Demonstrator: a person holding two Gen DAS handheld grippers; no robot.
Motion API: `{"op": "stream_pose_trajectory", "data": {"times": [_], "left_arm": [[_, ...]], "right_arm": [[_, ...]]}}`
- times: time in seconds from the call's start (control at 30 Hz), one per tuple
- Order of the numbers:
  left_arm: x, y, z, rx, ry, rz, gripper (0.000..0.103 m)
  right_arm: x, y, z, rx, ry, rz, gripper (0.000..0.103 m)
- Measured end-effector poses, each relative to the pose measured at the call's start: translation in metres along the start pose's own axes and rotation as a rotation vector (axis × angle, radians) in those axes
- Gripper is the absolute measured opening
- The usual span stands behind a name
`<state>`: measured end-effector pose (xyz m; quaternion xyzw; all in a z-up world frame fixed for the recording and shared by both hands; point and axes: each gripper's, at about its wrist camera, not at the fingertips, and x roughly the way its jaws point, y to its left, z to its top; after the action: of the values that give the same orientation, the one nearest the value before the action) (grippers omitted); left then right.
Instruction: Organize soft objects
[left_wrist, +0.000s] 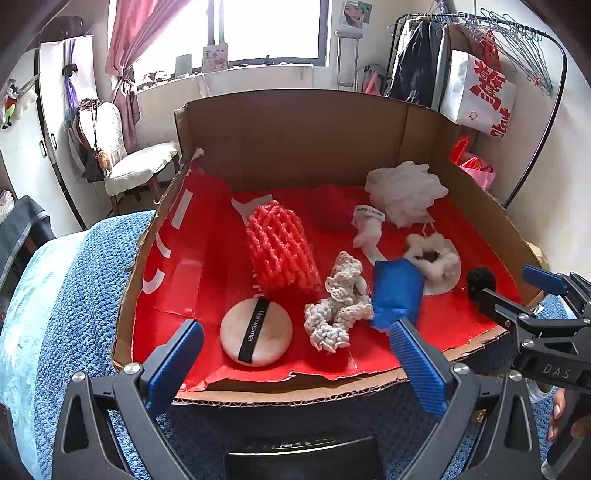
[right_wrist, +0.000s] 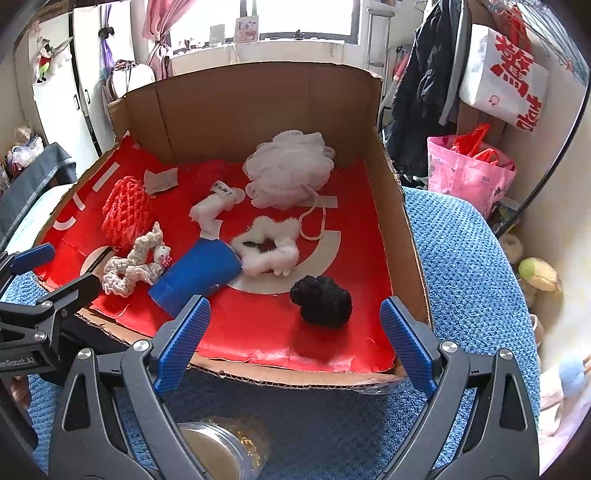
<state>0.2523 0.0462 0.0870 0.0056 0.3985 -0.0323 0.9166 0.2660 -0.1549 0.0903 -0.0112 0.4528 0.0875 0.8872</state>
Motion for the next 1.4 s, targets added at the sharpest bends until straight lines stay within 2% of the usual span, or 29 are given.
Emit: {"op": "stream_pose_trajectory", "data": {"times": [1.4], "left_arm": [[-0.0005, 0.0013, -0.0007, -0.005, 0.002, -0.006, 0.103]], "right_arm": [[0.0018, 0.0012, -0.0006, -0.004, 0.0, -0.006, 0.095]]}}
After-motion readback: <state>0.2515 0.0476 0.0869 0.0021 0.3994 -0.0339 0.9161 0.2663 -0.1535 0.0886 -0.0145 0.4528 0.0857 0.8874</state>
